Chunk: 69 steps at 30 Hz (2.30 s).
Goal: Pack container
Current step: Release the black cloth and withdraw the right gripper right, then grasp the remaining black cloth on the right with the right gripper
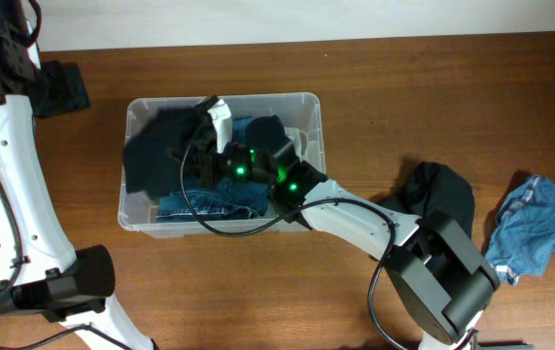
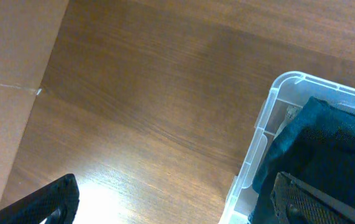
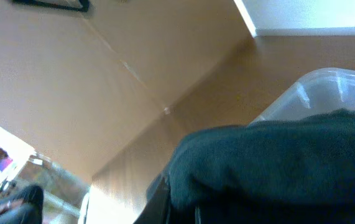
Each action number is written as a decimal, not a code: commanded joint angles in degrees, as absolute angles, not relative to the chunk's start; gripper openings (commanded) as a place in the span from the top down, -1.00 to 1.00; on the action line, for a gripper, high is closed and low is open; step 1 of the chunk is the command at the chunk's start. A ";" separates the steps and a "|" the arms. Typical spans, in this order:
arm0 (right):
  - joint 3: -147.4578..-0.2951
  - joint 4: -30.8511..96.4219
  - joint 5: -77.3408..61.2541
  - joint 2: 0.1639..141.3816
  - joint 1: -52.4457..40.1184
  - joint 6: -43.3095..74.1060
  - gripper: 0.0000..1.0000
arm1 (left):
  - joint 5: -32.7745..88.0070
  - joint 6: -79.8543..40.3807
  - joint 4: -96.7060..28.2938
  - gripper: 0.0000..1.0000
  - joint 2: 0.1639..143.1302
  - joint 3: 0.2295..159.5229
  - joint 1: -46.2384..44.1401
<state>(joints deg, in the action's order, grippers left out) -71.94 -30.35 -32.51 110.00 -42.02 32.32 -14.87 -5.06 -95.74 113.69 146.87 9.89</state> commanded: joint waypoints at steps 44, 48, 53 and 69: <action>-71.42 56.16 -22.79 84.86 33.32 14.61 -0.80 | -15.29 -5.58 -95.68 -0.99 112.53 147.74 10.26; -68.90 60.42 -22.41 92.12 37.54 13.21 -0.80 | -15.27 -5.58 -95.68 -0.99 112.53 147.74 10.24; -63.99 54.28 -24.80 100.90 35.46 10.46 -0.80 | -15.27 -5.56 -95.68 -0.99 112.53 147.74 10.24; -58.22 43.55 -33.45 106.69 24.53 7.73 0.80 | -15.29 -5.56 -95.68 -0.99 112.53 147.74 10.24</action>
<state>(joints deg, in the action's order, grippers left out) -59.53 42.89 -30.28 106.08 26.11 8.69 -14.87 -5.23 -95.79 113.69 146.87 9.89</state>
